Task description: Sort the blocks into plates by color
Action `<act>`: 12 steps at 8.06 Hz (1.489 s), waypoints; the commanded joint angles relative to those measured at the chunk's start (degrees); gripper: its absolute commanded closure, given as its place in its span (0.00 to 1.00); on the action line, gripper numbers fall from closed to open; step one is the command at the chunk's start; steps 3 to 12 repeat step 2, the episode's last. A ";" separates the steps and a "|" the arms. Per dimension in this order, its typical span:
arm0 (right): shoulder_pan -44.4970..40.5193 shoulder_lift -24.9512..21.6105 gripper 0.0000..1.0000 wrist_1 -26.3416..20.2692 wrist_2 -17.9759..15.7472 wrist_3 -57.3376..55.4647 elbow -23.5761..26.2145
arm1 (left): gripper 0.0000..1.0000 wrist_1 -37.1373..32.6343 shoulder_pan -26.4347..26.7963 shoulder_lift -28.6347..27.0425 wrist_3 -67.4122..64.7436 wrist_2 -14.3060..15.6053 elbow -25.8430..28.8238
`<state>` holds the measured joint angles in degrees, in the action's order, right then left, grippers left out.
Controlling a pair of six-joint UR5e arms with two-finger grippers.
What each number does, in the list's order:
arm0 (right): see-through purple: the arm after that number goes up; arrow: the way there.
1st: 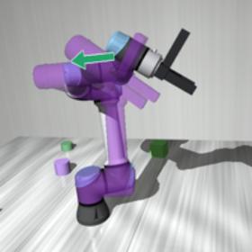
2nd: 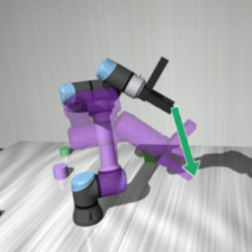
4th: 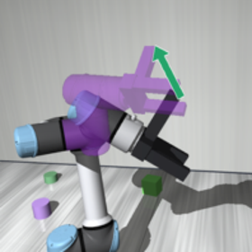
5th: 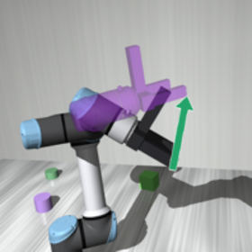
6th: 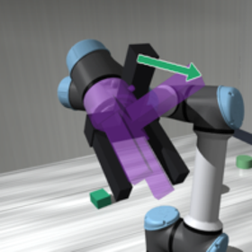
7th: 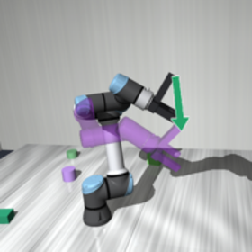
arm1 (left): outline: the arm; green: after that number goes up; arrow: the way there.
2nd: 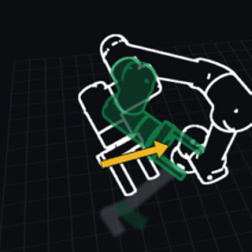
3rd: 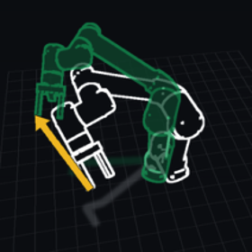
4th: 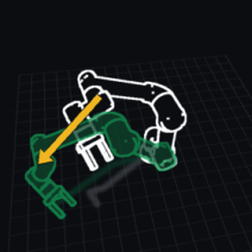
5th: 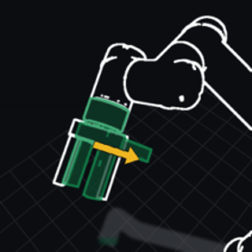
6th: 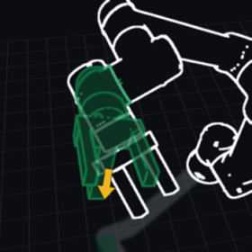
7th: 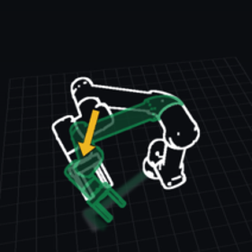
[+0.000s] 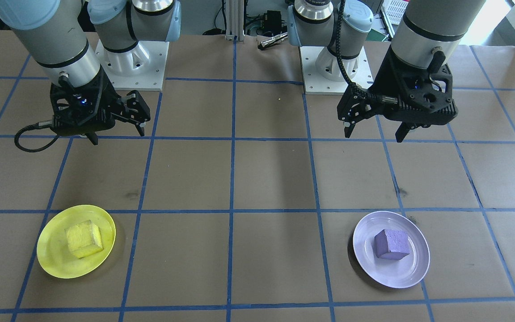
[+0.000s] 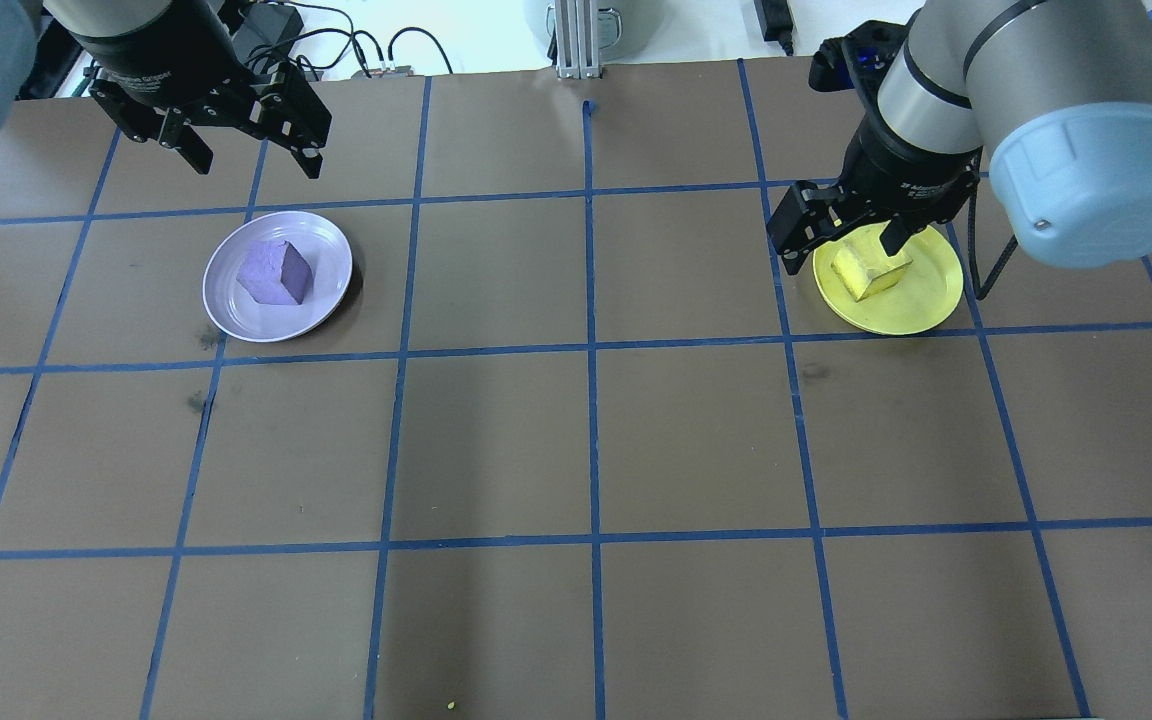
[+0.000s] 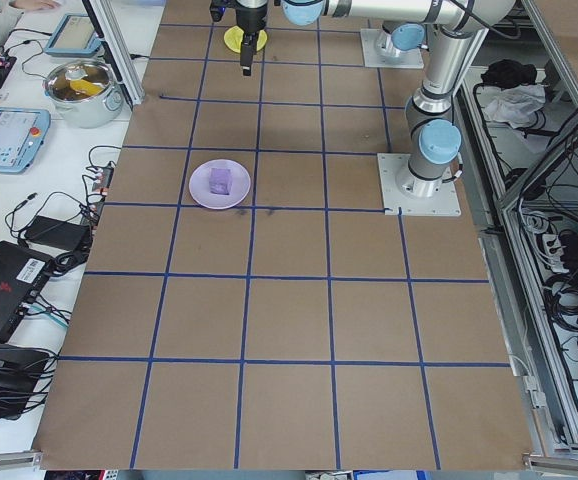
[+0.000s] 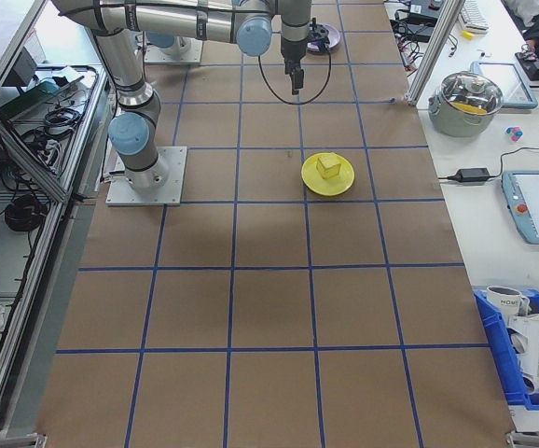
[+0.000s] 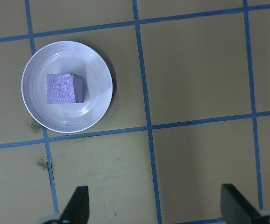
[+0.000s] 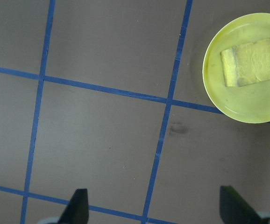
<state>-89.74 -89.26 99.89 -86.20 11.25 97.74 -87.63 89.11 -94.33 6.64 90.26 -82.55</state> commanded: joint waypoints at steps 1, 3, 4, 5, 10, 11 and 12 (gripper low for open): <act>0.00 0.05 0.00 0.31 -0.02 -0.08 0.09 | 0.00 0.09 0.01 0.01 -0.05 -0.17 0.11; 0.00 0.05 0.00 0.48 -0.02 -0.08 0.00 | 0.00 0.00 0.10 0.80 0.13 -0.17 0.11; 0.00 0.05 0.00 0.48 -0.02 -0.08 0.00 | 0.00 0.00 0.10 0.80 0.13 -0.17 0.11; 0.00 0.05 0.00 0.48 -0.02 -0.08 0.00 | 0.00 0.00 0.10 0.80 0.13 -0.17 0.11; 0.00 0.05 0.00 0.48 -0.02 -0.08 0.00 | 0.00 0.00 0.10 0.80 0.13 -0.17 0.11; 0.00 0.05 0.00 0.48 -0.02 -0.08 0.00 | 0.00 0.00 0.10 0.80 0.13 -0.17 0.11; 0.00 0.05 0.00 0.48 -0.02 -0.08 0.00 | 0.00 0.00 0.10 0.80 0.13 -0.17 0.11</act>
